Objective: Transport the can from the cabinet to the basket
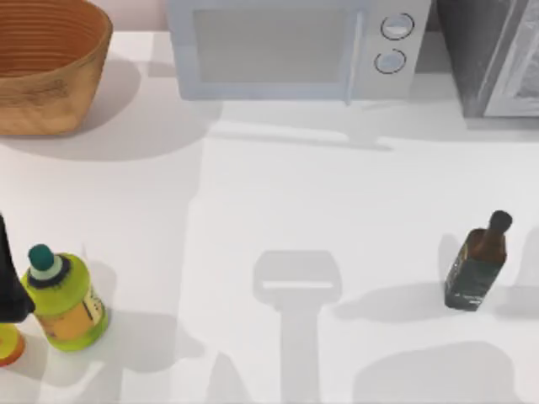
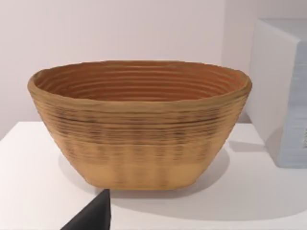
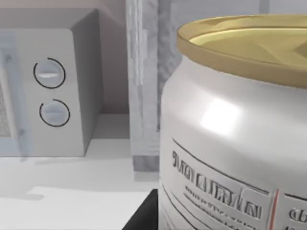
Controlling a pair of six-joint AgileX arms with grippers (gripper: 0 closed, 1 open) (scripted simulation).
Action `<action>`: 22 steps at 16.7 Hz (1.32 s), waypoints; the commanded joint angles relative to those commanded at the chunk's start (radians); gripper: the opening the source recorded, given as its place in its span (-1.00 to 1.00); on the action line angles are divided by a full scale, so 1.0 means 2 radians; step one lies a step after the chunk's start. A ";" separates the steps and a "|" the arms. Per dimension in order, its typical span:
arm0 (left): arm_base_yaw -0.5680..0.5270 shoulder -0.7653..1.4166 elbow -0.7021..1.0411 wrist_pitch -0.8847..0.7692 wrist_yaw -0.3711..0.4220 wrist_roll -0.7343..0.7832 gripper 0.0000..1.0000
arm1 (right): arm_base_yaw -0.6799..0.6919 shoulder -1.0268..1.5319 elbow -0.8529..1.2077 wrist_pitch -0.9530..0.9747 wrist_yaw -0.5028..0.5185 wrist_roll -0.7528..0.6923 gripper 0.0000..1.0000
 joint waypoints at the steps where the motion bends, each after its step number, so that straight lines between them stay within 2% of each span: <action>1: 0.000 0.000 0.000 0.000 0.000 0.000 1.00 | -0.001 -0.002 -0.002 0.001 -0.001 0.000 -1.00; 9: 0.000 0.000 0.000 0.000 0.000 0.000 1.00 | 0.007 0.019 0.000 0.009 0.006 -0.001 -1.00; 22: 0.000 0.000 0.000 0.000 0.000 0.000 1.00 | 0.118 0.310 0.114 0.183 0.123 0.001 -1.00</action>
